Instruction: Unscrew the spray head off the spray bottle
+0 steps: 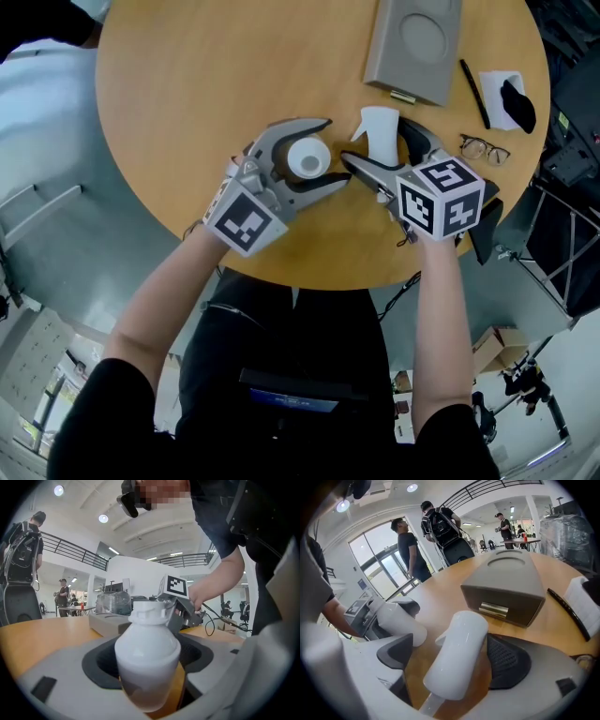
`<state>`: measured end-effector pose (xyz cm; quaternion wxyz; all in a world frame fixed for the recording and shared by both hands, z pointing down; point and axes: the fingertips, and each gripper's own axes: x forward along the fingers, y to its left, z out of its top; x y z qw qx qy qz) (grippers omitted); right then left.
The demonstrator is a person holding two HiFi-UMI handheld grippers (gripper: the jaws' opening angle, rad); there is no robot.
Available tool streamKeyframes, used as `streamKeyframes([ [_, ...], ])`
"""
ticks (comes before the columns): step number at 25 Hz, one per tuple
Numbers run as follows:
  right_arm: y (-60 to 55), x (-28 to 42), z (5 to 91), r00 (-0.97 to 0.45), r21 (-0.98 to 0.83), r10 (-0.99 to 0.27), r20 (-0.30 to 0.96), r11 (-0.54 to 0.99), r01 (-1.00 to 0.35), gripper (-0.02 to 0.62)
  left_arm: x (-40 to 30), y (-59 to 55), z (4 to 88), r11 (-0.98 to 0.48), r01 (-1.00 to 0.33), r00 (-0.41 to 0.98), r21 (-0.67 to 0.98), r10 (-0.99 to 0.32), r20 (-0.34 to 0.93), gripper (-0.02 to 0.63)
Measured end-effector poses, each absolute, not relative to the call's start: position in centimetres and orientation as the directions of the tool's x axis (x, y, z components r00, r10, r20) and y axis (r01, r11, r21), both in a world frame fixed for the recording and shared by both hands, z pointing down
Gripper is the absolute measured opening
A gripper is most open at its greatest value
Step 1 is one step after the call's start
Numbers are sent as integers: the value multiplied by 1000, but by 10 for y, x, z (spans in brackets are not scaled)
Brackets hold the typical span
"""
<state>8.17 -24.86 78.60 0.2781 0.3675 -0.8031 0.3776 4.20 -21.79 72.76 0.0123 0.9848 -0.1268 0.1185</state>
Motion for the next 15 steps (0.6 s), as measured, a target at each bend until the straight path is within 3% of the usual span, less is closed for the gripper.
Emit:
streamKeyframes([
  [15,-228,70,715,-592,-383,-487,642,465,-798,506,18,-205,695,-955,-295,918,-25,-290,270,371],
])
